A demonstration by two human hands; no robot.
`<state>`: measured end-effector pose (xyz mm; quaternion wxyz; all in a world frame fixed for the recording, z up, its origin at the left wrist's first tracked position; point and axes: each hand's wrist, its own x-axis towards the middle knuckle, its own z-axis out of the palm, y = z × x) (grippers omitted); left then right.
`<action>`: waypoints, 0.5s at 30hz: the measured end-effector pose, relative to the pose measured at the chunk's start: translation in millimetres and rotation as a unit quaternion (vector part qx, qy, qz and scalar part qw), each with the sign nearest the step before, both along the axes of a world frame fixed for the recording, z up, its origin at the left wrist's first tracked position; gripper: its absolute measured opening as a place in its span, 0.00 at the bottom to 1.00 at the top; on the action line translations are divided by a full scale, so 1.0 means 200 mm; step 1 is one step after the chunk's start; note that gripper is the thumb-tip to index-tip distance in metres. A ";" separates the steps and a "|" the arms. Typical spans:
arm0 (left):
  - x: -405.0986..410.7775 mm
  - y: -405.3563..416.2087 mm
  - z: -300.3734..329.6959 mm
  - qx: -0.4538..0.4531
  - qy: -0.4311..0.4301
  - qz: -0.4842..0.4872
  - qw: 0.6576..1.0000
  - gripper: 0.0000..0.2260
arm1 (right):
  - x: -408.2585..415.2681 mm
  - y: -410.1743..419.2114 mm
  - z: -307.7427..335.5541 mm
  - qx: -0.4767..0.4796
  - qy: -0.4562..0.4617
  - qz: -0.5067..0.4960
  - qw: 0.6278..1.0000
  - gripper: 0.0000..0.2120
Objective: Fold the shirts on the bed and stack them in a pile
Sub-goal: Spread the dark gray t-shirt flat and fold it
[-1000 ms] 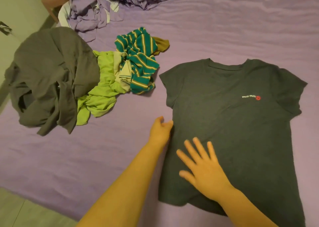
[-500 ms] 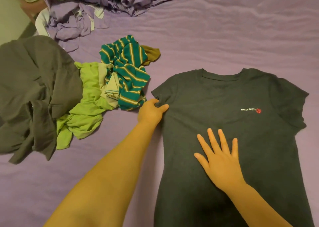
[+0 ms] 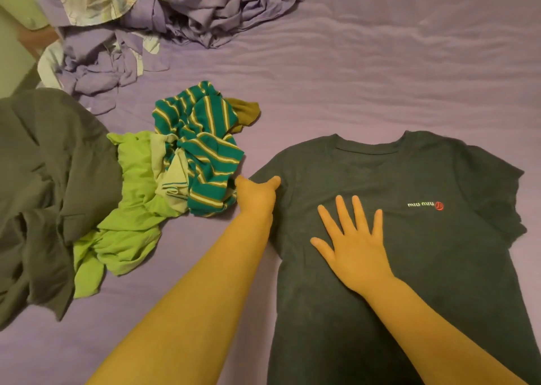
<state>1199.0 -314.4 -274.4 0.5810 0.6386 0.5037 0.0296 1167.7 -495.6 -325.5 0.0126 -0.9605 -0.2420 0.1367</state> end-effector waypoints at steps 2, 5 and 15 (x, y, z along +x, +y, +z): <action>0.04 0.03 -0.01 0.052 -0.028 -0.051 0.997 0.34 | 0.08 0.08 0.01 0.001 0.009 0.008 1.000 0.32; 0.06 0.08 -0.03 0.138 -0.058 -0.114 0.982 0.33 | 0.20 0.21 0.01 0.013 -0.001 0.031 0.999 0.36; 0.03 0.17 -0.09 0.178 -0.061 -0.183 0.965 0.26 | 0.30 0.32 -0.01 0.017 -0.022 0.034 0.999 0.41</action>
